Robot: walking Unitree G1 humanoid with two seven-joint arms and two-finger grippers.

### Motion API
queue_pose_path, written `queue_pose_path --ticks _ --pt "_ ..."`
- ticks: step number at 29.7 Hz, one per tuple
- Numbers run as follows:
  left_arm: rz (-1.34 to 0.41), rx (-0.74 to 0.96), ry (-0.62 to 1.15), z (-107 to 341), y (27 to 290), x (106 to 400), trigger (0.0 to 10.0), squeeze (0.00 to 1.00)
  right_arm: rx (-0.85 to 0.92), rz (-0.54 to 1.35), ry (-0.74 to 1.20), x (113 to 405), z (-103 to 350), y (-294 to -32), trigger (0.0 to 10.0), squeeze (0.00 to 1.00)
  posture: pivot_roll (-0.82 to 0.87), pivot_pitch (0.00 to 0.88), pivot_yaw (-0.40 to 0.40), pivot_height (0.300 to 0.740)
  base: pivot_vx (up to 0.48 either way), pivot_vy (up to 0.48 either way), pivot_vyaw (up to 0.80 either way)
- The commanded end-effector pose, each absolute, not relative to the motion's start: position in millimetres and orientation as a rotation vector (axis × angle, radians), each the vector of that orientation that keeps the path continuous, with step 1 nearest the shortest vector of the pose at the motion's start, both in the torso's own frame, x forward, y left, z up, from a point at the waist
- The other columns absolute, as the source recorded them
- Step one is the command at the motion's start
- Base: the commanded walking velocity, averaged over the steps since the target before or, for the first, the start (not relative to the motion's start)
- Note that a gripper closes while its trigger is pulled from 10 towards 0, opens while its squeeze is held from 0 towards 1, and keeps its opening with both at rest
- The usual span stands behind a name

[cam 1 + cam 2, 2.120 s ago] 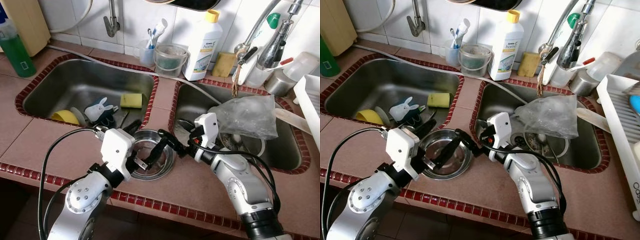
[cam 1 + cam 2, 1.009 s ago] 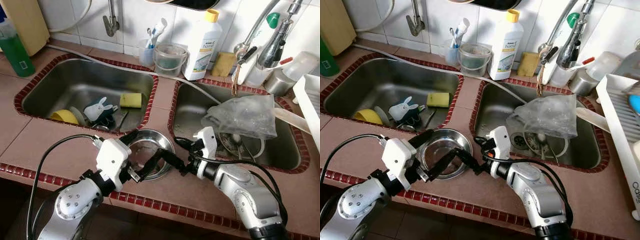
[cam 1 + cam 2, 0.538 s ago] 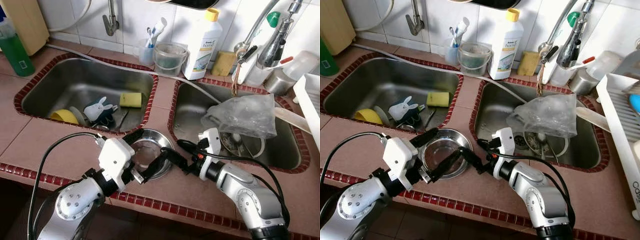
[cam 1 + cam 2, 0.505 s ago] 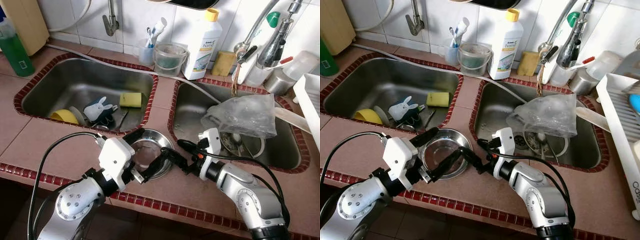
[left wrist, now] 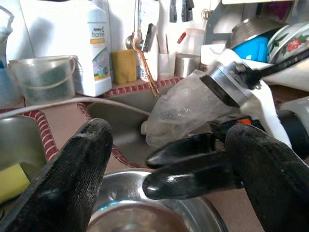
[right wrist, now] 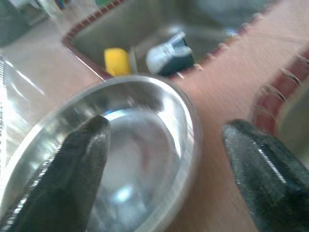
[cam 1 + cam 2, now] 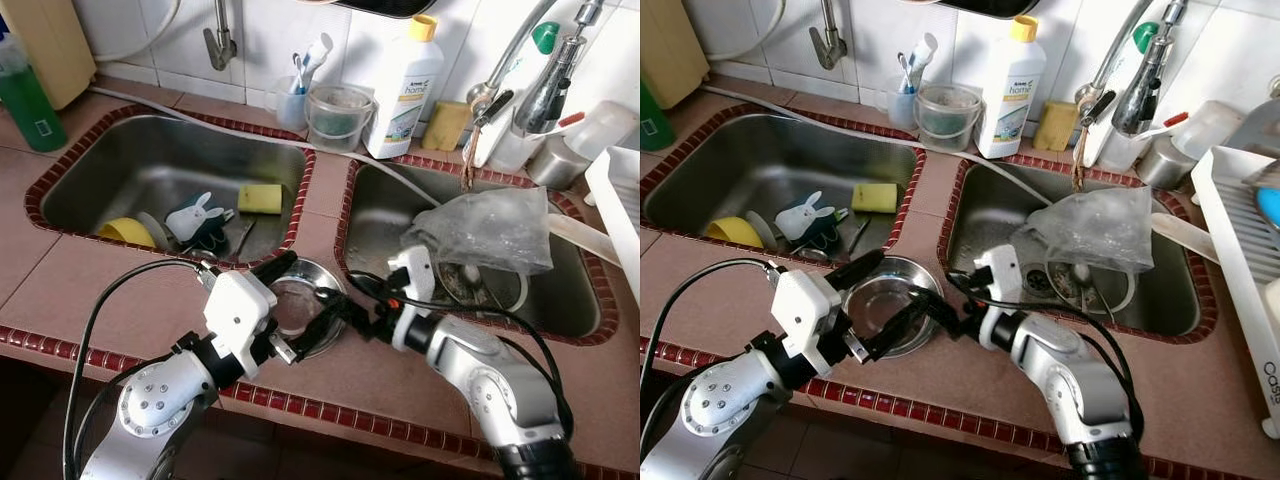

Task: Kitchen organization

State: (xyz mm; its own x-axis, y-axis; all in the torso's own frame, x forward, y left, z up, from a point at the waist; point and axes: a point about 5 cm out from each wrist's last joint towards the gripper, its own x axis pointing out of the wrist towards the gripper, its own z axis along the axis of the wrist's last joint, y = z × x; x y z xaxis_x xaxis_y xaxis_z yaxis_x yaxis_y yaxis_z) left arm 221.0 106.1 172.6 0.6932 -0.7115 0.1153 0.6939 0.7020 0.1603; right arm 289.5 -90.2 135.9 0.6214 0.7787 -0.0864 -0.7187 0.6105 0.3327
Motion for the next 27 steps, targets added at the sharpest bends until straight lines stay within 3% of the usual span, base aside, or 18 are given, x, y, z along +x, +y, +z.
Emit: queue_pose_path --ticks 1,3,9,13,14,15,16,18,19,20,27 --pt "-0.791 0.105 -0.188 176.7 103.4 219.2 10.0 0.00 0.281 0.888 0.245 290.4 134.7 -89.1 3.5 0.00 0.00 0.152 -0.109 0.740 0.000 0.000 0.00" --pt "-0.790 0.105 -0.191 177.6 103.2 219.5 10.0 0.00 0.286 0.893 0.257 291.4 134.3 -87.7 0.0 0.00 0.00 0.153 -0.111 0.740 0.000 0.000 0.00" --pt "-0.782 0.104 -0.197 179.6 104.0 220.3 10.0 0.00 0.286 0.894 0.271 292.6 133.2 -87.3 0.0 0.00 0.00 0.156 -0.115 0.740 0.000 0.000 0.00" --pt "-0.777 0.101 -0.200 180.1 104.1 220.3 10.0 0.00 0.285 0.877 0.272 292.8 131.9 -89.3 1.5 0.00 0.00 0.156 -0.115 0.740 0.000 0.000 0.00" --pt "-0.776 0.102 -0.200 179.9 103.9 219.9 10.0 0.00 0.294 0.874 0.276 292.1 131.4 -89.6 0.2 0.00 0.00 0.156 -0.115 0.740 0.000 0.000 0.00" --pt "-0.776 0.102 -0.200 179.9 103.8 219.8 10.0 0.00 0.296 0.872 0.276 292.0 131.4 -89.7 0.2 0.00 0.00 0.156 -0.115 0.740 0.000 0.000 0.00" --pt "-0.776 0.101 -0.200 179.9 103.7 220.0 10.0 0.00 0.298 0.865 0.282 292.2 130.7 -90.0 0.9 0.00 0.00 0.156 -0.114 0.740 0.000 0.000 0.00" --pt "-0.778 0.101 -0.201 180.2 103.6 220.5 10.0 0.00 0.300 0.856 0.290 292.0 129.1 -90.4 1.2 0.00 0.00 0.155 -0.113 0.740 0.000 0.000 0.00" --pt "-0.778 0.101 -0.203 180.7 103.3 220.8 10.0 0.00 0.308 0.852 0.300 291.0 127.5 -90.4 2.9 0.00 0.00 0.155 -0.112 0.740 0.000 0.000 0.00" --pt "-0.780 0.101 -0.205 181.6 102.8 221.3 10.0 0.00 0.315 0.838 0.316 290.2 124.7 -91.1 10.0 0.00 0.00 0.155 -0.112 0.740 0.000 0.000 0.00" --pt "-0.783 0.100 -0.207 182.4 102.6 221.9 10.0 0.00 0.317 0.785 0.340 290.1 116.6 -95.0 10.0 0.00 -0.01 0.154 -0.108 0.740 0.000 0.000 0.00"
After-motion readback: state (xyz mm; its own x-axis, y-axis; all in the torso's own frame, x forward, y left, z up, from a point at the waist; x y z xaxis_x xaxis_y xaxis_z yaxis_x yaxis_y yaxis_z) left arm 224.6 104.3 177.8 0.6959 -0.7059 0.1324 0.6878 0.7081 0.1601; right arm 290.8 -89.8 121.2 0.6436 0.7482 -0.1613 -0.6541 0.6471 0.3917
